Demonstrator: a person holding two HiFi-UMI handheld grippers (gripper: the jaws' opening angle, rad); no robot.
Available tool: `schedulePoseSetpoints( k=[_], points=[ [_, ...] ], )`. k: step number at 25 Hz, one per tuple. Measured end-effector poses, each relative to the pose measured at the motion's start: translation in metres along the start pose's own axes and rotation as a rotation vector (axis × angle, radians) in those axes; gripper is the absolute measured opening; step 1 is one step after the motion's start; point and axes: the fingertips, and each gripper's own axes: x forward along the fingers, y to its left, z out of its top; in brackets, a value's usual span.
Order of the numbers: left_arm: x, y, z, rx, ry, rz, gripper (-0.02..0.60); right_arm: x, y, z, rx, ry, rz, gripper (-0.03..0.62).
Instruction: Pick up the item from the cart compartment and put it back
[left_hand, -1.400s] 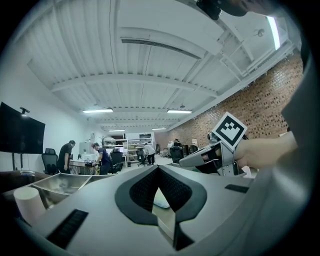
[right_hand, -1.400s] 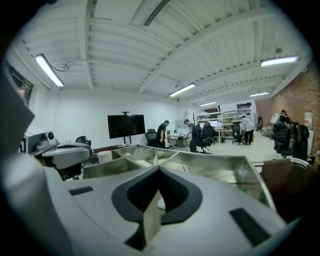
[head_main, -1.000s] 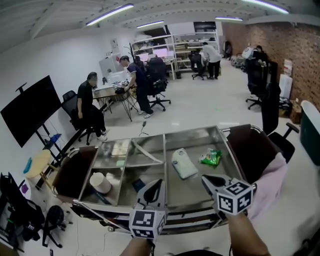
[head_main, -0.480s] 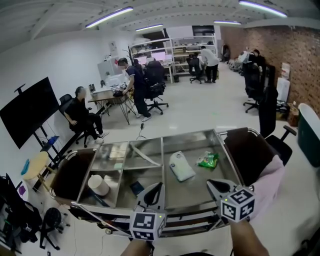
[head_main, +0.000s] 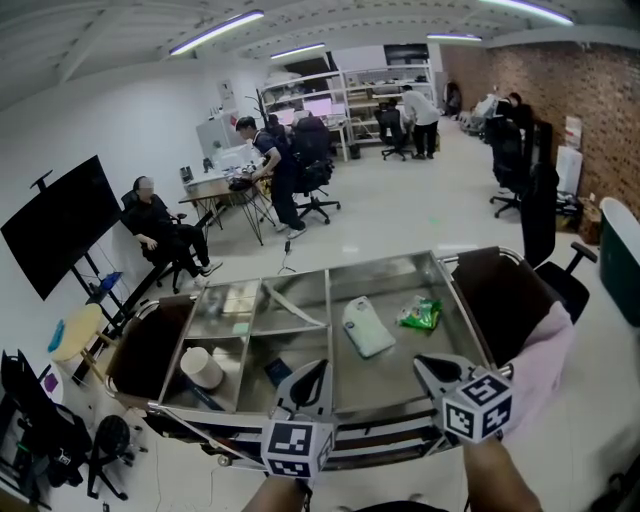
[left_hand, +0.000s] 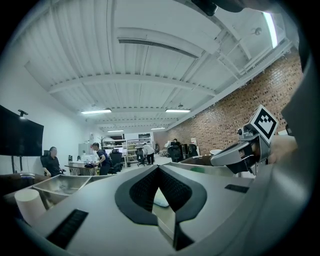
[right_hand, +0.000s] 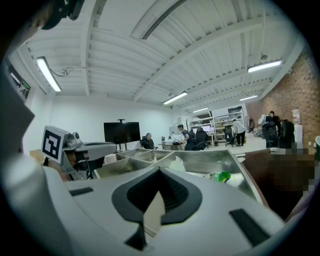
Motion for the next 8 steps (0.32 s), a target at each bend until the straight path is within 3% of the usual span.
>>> schedulePoseSetpoints(
  k=[8],
  points=[
    [-0.0014, -0.0039, -0.0021, 0.002, 0.002, -0.002, 0.0, -0.0047, -0.0046, -0.0018, 0.009, 0.001, -0.007, 0.012]
  ],
)
